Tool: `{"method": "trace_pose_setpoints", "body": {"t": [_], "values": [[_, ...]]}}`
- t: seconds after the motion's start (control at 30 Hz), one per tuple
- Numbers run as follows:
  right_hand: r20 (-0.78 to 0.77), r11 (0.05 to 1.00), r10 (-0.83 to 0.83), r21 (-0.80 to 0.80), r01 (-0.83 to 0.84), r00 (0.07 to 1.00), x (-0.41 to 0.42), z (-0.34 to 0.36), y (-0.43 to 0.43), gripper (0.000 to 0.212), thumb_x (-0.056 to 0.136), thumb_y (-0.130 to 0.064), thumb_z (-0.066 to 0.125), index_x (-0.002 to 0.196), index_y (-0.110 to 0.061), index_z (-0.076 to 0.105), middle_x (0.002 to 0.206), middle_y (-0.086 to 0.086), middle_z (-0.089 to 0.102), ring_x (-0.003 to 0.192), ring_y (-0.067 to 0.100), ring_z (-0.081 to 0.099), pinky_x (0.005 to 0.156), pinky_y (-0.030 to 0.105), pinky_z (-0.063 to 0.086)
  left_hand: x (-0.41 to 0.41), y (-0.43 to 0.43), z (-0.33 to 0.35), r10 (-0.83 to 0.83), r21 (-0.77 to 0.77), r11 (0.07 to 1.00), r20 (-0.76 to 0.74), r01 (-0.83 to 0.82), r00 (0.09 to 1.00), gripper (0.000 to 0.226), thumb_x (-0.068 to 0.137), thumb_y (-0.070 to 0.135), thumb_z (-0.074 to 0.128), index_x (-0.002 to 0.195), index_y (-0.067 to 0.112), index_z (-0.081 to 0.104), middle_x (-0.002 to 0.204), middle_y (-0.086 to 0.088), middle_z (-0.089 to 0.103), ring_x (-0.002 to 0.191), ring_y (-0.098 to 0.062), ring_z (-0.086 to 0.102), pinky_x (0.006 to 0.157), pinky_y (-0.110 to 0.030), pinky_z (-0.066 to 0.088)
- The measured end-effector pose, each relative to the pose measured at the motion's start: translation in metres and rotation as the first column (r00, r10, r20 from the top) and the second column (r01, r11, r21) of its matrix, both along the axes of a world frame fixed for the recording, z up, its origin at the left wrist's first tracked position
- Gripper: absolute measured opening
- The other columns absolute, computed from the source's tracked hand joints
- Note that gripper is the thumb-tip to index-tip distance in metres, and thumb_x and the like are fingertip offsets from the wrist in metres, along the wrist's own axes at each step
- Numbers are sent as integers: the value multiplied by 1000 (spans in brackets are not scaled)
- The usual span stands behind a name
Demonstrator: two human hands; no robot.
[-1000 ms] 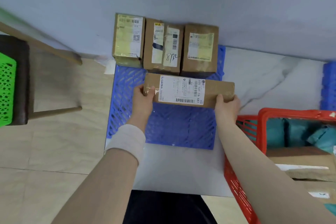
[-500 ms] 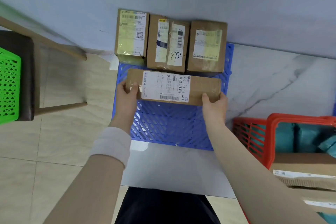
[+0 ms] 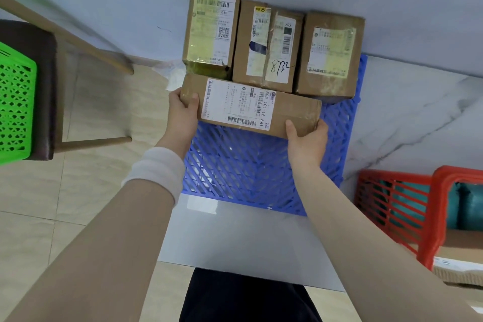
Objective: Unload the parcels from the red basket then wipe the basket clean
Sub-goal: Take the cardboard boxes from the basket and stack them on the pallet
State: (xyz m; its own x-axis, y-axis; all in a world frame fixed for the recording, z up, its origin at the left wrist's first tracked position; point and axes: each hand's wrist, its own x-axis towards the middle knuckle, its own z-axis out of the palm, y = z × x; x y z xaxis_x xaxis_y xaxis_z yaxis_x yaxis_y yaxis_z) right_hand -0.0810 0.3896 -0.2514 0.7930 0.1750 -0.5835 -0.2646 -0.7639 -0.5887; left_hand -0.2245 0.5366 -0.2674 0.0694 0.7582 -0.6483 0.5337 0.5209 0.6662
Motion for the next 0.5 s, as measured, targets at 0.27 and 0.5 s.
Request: {"method": "trace_pose_setpoints", "body": {"t": [0.27,0.5], "values": [[-43,982,160,-96,-164,986,5,41,-6,91,88,-35,58,148,-8,-4,156,13,12,144,25,16,114,41,26,7,-12,37,32,113,994,-177,-12,984,64,94,26,45,146,10,10,155,-7,12,142,-22,17,117,-35,17],[73,965,251,64,-256,965,-20,132,-64,77,87,-30,61,148,-10,18,155,2,23,143,13,18,112,24,19,11,-93,119,-127,165,978,-13,128,992,49,95,24,44,136,4,30,137,-3,42,117,-13,44,98,-12,29]]}}
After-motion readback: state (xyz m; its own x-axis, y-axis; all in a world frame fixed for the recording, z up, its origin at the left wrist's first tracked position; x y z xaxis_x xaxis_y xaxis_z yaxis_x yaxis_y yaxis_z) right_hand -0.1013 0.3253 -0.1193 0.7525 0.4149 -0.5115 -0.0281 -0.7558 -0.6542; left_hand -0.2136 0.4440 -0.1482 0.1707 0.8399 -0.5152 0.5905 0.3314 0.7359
